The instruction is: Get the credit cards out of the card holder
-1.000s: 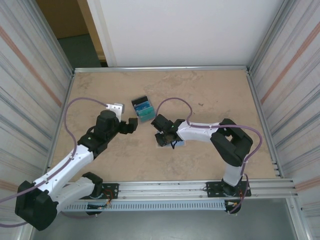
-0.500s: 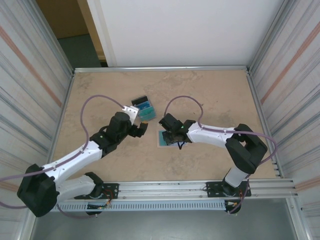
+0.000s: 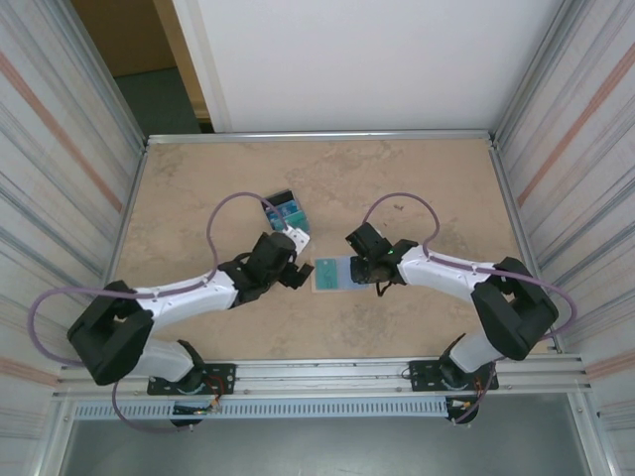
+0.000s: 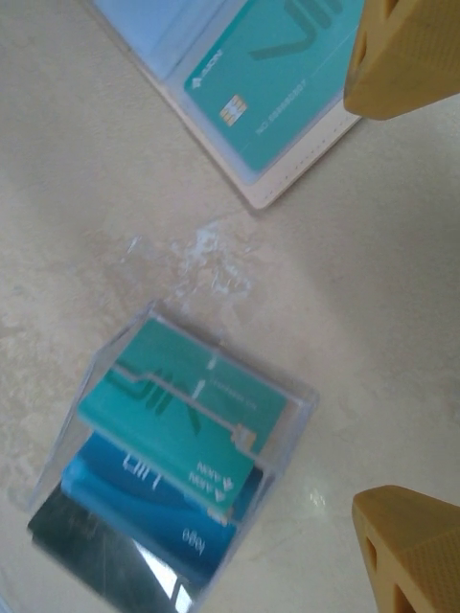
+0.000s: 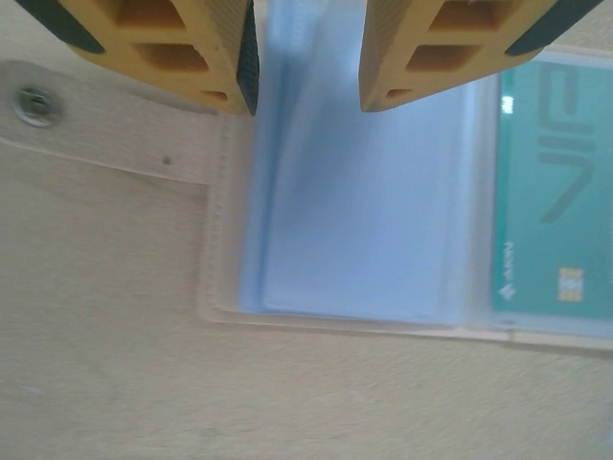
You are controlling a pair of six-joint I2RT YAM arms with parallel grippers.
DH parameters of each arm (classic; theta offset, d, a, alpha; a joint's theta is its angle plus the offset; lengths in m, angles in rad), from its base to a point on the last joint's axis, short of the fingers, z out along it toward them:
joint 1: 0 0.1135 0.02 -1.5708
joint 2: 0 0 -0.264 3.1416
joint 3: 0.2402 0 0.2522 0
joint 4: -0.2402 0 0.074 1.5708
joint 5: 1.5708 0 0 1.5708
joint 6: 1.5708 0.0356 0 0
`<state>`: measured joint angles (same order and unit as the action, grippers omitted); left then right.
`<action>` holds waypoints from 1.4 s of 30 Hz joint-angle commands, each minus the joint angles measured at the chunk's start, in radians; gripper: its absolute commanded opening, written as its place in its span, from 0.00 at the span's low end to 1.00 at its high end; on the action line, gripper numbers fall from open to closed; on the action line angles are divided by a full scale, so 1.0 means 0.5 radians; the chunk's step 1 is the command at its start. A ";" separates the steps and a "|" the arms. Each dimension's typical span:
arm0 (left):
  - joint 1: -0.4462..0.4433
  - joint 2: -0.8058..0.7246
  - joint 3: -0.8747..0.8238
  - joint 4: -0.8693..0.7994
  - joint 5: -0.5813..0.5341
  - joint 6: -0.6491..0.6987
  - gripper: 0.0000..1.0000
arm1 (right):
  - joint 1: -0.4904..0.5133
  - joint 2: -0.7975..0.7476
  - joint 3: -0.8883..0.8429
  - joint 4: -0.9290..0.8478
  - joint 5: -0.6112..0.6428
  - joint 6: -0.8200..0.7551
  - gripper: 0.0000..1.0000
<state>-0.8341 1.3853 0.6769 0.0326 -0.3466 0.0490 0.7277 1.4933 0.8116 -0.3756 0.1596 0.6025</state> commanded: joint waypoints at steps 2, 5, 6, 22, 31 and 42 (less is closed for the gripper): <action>-0.047 0.159 0.106 0.073 -0.048 0.031 0.99 | -0.095 -0.131 -0.041 -0.054 -0.045 0.110 0.34; -0.061 0.263 0.143 0.091 -0.033 0.025 0.99 | -0.135 -0.220 -0.053 -0.045 -0.106 0.119 0.38; -0.059 0.288 0.153 0.094 -0.023 0.017 0.99 | -0.141 -0.243 -0.053 -0.041 -0.127 0.123 0.39; -0.059 0.497 0.238 0.129 0.088 -0.019 0.99 | -0.214 -0.241 0.032 0.101 -0.681 0.166 0.42; -0.057 0.554 0.221 0.090 0.050 -0.021 0.99 | -0.217 -0.048 0.067 0.246 -0.907 0.215 0.38; -0.058 0.585 0.155 0.061 0.009 -0.045 0.99 | -0.270 0.154 0.021 0.451 -1.153 0.316 0.28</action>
<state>-0.8589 1.6577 0.7723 0.0837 -0.3161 0.0399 0.6083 1.5524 0.8272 -0.2031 -0.3511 0.7261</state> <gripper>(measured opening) 0.986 0.282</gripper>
